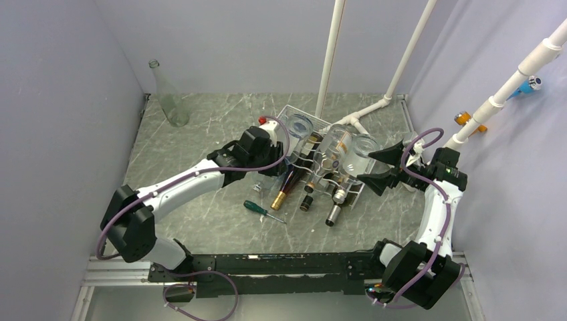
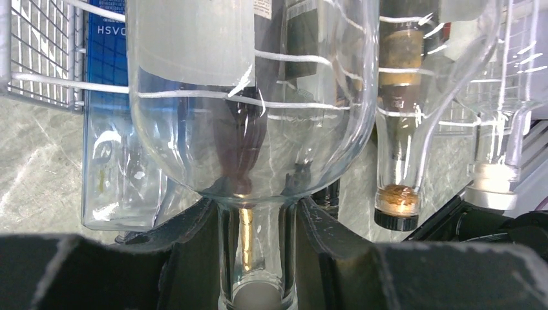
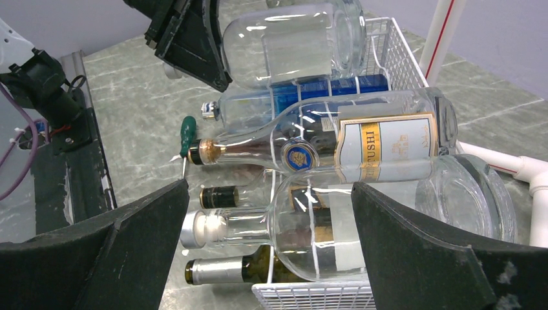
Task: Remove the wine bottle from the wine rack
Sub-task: Pick up the wine bottle from the wine rack.
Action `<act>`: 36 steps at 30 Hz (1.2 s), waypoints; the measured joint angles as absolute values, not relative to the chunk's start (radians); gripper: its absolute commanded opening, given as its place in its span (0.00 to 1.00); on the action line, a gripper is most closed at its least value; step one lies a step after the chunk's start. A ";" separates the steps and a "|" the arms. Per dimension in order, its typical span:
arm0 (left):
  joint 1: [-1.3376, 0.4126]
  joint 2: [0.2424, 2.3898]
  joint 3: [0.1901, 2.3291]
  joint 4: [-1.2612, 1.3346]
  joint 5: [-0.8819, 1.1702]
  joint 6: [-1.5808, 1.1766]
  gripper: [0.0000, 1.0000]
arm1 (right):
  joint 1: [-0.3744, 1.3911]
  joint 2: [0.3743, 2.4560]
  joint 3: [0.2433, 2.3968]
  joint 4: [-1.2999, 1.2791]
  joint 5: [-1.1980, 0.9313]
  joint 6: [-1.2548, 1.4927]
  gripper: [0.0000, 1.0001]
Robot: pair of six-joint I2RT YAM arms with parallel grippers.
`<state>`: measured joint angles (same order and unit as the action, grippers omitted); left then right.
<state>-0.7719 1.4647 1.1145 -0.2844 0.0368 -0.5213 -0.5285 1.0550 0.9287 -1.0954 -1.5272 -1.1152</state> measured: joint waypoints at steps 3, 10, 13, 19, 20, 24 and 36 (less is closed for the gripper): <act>-0.772 1.446 1.113 -0.286 0.041 -0.521 0.00 | -0.529 1.055 0.929 -1.095 -1.527 -1.115 1.00; -0.772 1.417 1.099 -0.288 0.048 -0.521 0.00 | -0.529 1.055 0.929 -1.095 -1.527 -1.115 1.00; -0.772 1.415 1.099 -0.298 0.048 -0.520 0.00 | -0.529 1.055 0.929 -1.095 -1.527 -1.115 1.00; -0.772 1.386 1.079 -0.306 0.049 -0.515 0.00 | -0.529 1.055 0.929 -1.095 -1.527 -1.115 1.00; -0.772 1.376 1.073 -0.307 0.049 -0.513 0.00 | -0.529 1.055 0.929 -1.095 -1.527 -1.115 1.00; -0.772 1.338 1.066 -0.321 0.047 -0.509 0.00 | -0.529 1.055 0.929 -1.095 -1.527 -1.115 1.00; -0.772 1.250 1.043 -0.328 0.035 -0.474 0.00 | -0.529 1.053 0.929 -1.095 -1.527 -1.115 1.00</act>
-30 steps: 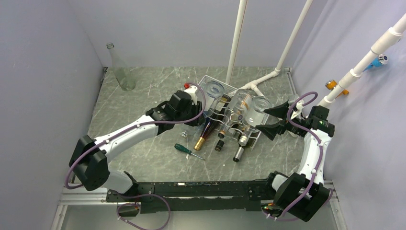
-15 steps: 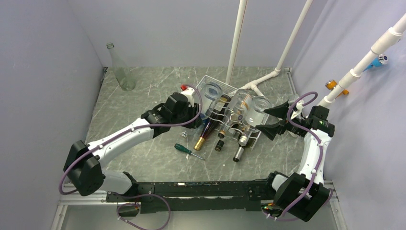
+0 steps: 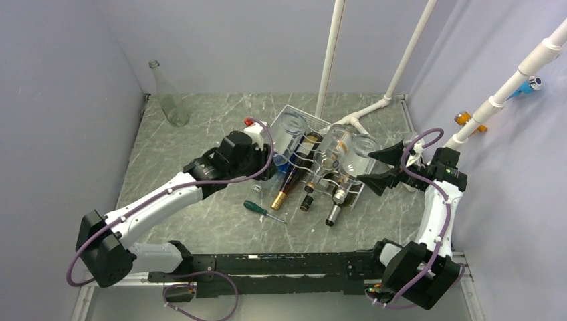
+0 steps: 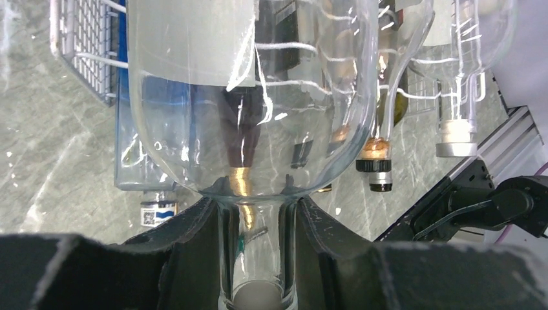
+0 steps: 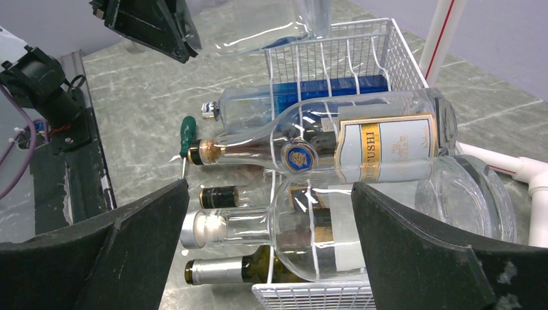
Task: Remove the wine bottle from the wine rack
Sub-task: Pick up the wine bottle from the wine rack.
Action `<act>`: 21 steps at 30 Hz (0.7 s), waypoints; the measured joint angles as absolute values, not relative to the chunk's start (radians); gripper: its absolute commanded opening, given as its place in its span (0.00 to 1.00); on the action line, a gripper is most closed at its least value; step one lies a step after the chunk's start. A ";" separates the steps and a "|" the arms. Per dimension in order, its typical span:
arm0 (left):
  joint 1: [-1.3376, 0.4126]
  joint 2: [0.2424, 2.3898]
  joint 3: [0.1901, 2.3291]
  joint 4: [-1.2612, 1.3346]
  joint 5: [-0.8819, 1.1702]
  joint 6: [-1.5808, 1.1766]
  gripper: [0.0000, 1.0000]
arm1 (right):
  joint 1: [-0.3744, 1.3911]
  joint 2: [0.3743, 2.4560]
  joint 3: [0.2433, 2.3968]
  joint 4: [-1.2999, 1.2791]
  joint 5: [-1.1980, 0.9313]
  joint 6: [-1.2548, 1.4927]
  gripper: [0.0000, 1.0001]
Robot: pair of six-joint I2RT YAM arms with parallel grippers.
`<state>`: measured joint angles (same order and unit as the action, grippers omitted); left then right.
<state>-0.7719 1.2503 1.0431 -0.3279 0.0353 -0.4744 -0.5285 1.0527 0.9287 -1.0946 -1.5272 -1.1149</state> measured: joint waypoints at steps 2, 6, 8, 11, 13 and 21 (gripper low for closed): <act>-0.772 1.231 1.031 -0.335 0.028 -0.467 0.00 | -0.529 1.052 0.929 -1.095 -1.528 -1.115 1.00; -0.772 1.190 1.018 -0.379 0.000 -0.454 0.00 | -0.529 1.052 0.929 -1.095 -1.528 -1.115 1.00; -0.771 1.177 1.018 -0.395 -0.011 -0.449 0.00 | -0.529 1.052 0.929 -1.095 -1.528 -1.115 1.00; -0.769 1.158 1.018 -0.418 -0.026 -0.438 0.00 | -0.529 1.052 0.929 -1.094 -1.528 -1.115 1.00; -0.768 1.145 1.018 -0.434 -0.033 -0.431 0.00 | -0.529 1.051 0.929 -1.094 -1.528 -1.115 1.00; -0.768 1.090 1.018 -0.506 -0.081 -0.404 0.00 | -0.528 1.046 0.929 -1.095 -1.527 -1.118 1.00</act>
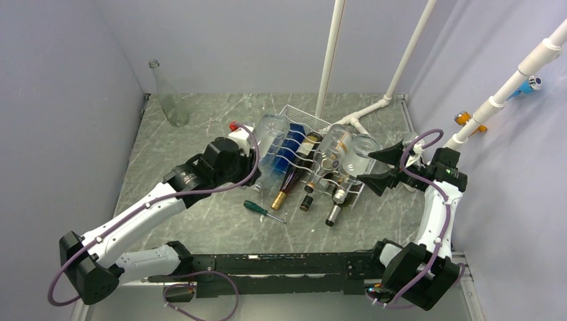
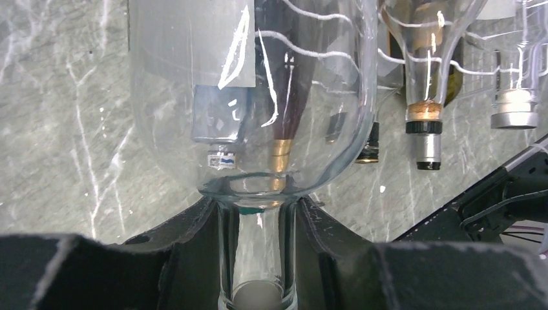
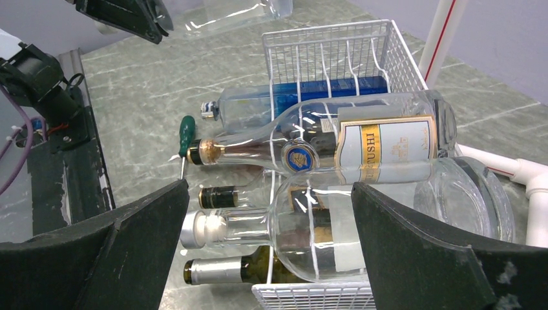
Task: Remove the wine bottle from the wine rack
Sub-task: Pick up the wine bottle from the wine rack.
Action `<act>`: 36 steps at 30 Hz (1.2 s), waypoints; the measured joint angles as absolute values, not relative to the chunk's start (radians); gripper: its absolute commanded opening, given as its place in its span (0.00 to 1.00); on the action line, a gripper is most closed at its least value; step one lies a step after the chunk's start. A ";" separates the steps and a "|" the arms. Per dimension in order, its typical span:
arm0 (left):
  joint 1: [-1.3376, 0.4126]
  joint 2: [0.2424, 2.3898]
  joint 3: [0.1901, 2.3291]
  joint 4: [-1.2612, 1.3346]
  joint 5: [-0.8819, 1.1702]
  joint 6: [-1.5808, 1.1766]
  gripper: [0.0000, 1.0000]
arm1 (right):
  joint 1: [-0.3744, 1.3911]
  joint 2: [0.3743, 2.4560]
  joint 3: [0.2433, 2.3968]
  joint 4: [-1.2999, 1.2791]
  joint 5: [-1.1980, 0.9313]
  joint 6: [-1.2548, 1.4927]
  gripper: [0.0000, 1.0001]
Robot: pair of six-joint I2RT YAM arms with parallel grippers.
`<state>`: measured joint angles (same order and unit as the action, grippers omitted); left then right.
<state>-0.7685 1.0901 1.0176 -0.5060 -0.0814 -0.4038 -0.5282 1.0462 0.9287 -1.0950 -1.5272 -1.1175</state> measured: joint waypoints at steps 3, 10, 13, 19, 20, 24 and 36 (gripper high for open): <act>-0.768 1.072 1.018 -0.532 -0.106 -0.393 0.00 | -0.527 1.046 0.929 -1.095 -1.527 -1.121 1.00; -0.768 1.061 1.018 -0.589 -0.142 -0.365 0.00 | -0.519 1.046 0.929 -1.099 -1.520 -1.142 1.00; -0.768 1.056 1.018 -0.620 -0.154 -0.356 0.00 | -0.513 1.046 0.929 -1.104 -1.516 -1.155 1.00; -0.767 1.030 1.018 -0.661 -0.166 -0.352 0.00 | -0.474 1.048 0.937 -1.110 -1.490 -1.163 1.00; -0.767 1.025 1.018 -0.668 -0.170 -0.352 0.00 | -0.461 1.051 0.942 -1.111 -1.485 -1.163 1.00; -0.764 1.005 1.018 -0.683 -0.183 -0.353 0.00 | -0.395 1.068 0.978 -1.110 -1.457 -1.158 1.00; -0.760 0.944 1.017 -0.747 -0.200 -0.362 0.00 | -0.131 1.177 1.162 -1.105 -1.330 -1.104 1.00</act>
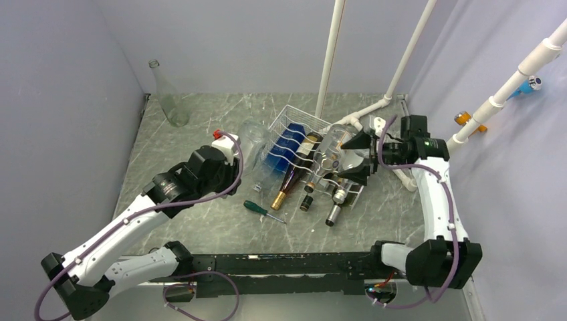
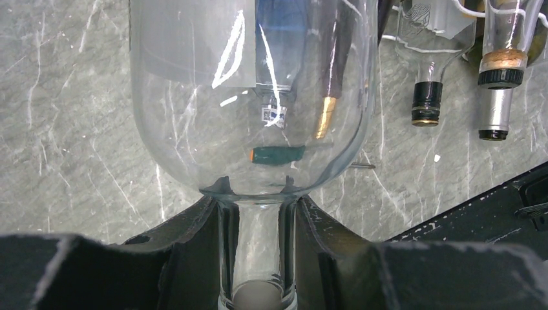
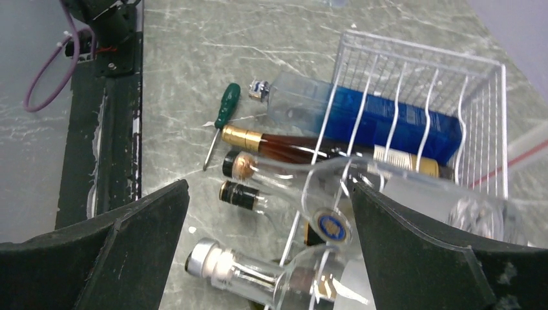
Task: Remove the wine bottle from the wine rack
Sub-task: Pick up the wine bottle from the wine rack.
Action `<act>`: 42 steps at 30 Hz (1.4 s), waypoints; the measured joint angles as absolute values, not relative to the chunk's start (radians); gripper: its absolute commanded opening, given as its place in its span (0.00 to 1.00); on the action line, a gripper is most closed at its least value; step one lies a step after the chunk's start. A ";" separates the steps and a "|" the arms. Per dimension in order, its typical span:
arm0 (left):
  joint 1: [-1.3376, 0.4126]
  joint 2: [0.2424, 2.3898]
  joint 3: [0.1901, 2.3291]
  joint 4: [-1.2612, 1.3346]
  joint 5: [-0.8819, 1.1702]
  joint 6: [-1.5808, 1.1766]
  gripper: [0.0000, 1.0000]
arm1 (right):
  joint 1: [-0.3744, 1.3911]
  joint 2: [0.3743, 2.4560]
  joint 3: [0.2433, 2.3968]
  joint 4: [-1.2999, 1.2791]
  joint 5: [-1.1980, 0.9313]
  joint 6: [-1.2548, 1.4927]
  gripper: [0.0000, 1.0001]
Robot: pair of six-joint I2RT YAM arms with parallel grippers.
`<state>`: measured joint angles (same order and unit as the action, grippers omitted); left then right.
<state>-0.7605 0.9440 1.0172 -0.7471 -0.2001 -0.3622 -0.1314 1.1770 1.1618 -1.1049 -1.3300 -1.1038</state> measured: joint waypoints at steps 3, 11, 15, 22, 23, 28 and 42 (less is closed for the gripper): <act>-0.759 0.929 1.016 -0.757 -0.201 -0.367 0.00 | -0.047 1.216 1.237 -1.105 -1.285 -1.090 1.00; -0.750 0.913 0.987 -0.775 -0.199 -0.414 0.00 | 0.210 1.384 1.499 -1.107 -1.145 -1.081 1.00; -0.742 0.906 0.968 -0.796 -0.196 -0.454 0.00 | 0.326 1.460 1.586 -1.099 -1.090 -1.068 1.00; -0.723 0.894 0.968 -0.823 -0.179 -0.511 0.00 | 0.478 1.599 1.709 -1.048 -1.045 -0.997 1.00; -0.719 0.894 0.968 -0.826 -0.176 -0.518 0.00 | 0.499 1.621 1.730 -1.036 -1.038 -0.979 1.00; -0.693 0.894 0.968 -0.844 -0.146 -0.553 0.00 | 0.566 1.709 1.807 -0.970 -1.011 -0.902 1.00; -0.600 0.872 0.899 -0.843 -0.033 -0.679 0.00 | 0.607 1.910 1.861 -0.713 -0.999 -0.499 1.00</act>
<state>-0.5999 0.8719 0.8993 -0.8429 -0.0330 -0.6792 0.6071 1.9099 1.8606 -0.7132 -0.9985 -0.4988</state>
